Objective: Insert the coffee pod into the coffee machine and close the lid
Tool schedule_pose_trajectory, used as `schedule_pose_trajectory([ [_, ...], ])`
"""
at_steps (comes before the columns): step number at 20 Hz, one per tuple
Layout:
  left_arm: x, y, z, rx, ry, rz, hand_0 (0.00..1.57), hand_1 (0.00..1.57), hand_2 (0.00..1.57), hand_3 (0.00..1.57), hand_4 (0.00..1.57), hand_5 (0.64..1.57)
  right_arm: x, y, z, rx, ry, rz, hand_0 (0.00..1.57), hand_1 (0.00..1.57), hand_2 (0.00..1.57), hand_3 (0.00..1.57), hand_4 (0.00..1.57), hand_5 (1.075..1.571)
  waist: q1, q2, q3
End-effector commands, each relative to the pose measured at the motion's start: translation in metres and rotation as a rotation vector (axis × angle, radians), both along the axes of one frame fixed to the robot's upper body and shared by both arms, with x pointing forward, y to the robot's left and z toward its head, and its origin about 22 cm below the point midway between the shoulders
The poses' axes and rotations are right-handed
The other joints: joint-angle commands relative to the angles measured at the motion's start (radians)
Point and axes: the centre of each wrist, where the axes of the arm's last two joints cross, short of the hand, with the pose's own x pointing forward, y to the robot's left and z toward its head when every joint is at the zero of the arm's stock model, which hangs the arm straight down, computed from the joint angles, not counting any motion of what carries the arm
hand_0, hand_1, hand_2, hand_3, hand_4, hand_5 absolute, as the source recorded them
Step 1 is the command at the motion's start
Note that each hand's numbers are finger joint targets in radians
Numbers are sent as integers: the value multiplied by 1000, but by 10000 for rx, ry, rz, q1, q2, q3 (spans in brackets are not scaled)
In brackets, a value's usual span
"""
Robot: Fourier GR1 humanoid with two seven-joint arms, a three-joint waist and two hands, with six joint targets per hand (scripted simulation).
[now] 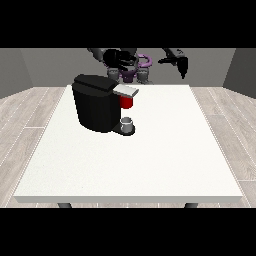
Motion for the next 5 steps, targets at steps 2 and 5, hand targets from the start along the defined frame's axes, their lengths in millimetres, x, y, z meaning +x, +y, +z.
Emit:
schedule_pose_trajectory([
  [2,-7,-7,-16,-253,675,-88,0,0,0,0,192,1571,-44,5,-56,1666,1054,-248,0,0,0,0,286,1571,-164,-1039,6],
  [5,-21,8,-37,-155,637,959,0,0,0,0,192,1571,-60,-3,-69,1641,1391,-44,0,0,0,0,157,1571,-1172,-1017,1],
])
